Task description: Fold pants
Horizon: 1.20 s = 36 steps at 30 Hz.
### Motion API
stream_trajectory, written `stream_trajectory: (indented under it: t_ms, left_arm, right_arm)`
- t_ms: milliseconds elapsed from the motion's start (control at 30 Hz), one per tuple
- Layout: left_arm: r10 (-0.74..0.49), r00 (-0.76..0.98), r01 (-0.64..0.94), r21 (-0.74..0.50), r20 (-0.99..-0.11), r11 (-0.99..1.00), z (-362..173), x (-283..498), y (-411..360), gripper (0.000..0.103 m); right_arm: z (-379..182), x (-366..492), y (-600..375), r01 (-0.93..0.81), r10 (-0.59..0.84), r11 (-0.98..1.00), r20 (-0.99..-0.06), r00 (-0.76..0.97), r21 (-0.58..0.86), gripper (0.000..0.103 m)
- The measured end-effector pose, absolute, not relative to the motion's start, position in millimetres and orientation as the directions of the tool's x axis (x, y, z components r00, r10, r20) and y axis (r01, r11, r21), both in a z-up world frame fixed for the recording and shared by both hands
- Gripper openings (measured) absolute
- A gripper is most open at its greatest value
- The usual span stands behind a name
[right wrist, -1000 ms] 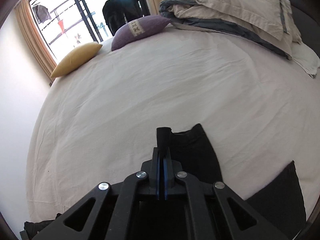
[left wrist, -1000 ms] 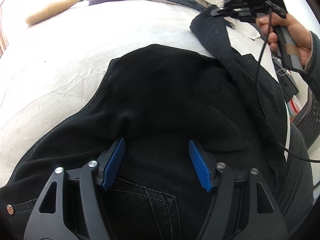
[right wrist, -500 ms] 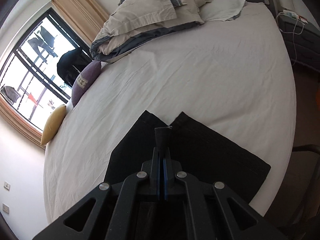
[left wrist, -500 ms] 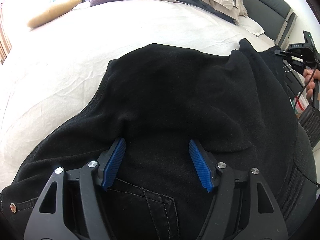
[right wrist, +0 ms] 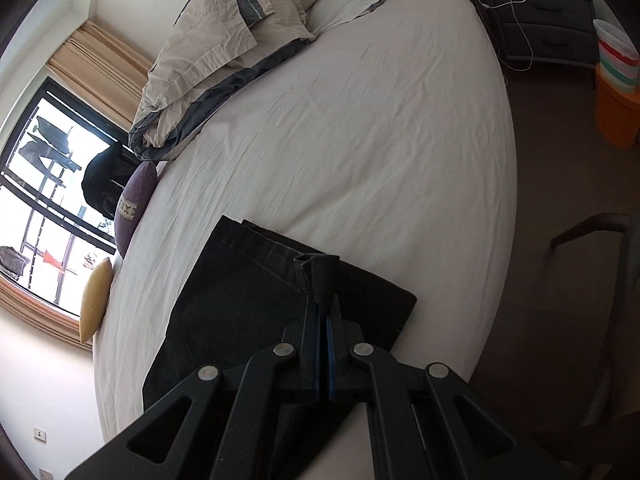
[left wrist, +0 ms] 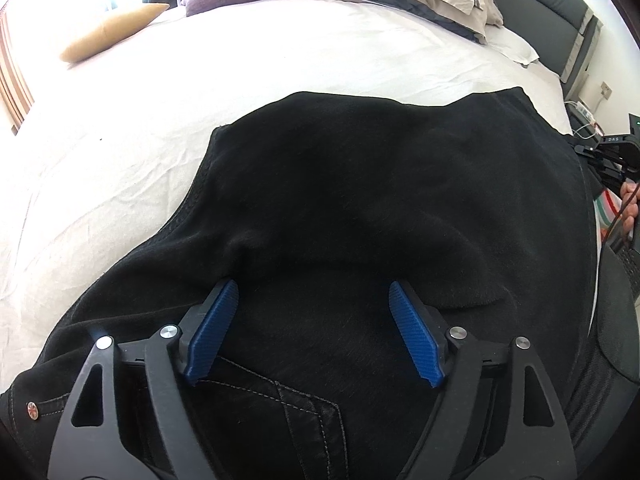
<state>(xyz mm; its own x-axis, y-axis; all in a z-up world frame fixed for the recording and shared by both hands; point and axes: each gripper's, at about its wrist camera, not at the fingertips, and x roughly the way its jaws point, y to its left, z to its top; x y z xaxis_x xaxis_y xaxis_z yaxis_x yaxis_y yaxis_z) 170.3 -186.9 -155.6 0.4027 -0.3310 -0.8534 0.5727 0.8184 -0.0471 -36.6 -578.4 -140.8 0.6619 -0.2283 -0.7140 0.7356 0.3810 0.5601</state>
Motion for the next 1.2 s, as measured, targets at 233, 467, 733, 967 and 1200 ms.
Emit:
stream_trajectory:
  t_ms: [233,467,733,967,1200]
  left_arm:
    - [-0.315,0.407,0.565,-0.035,-0.857,0.824,-154.8,174.1,-194.3,0.086]
    - [-0.293,0.421,0.558,-0.01,-0.858,0.83,-155.4,173.1,-199.9,0.093]
    - [-0.296,0.418,0.559,-0.013,-0.859,0.829,-156.2,176.7,-207.2,0.095]
    - [-0.299,0.418,0.564,-0.013,-0.858,0.826,-159.0,175.7,-207.8,0.099]
    - [-0.306,0.423,0.566,-0.015,-0.853,0.824,-161.0,172.9,-210.1,0.102]
  right_arm:
    - [-151.0,-44.5,-581.3,0.743,-0.227,0.347,-0.717,0.659,0.572,0.003]
    - [-132.3,-46.1,-575.1,0.732,-0.255,0.36,-0.694,0.673,0.578,0.003]
    - [-156.5,-59.6,-577.0,0.764,-0.241,0.29,-0.729,0.641,0.576,0.002]
    - [-157.4,-50.0,-581.1,0.787,-0.215,0.341,-0.772,0.598,0.514,0.002]
    - [-89.8,-59.0,-570.4,0.863,-0.413,0.372,-0.771,0.484,0.343,0.049]
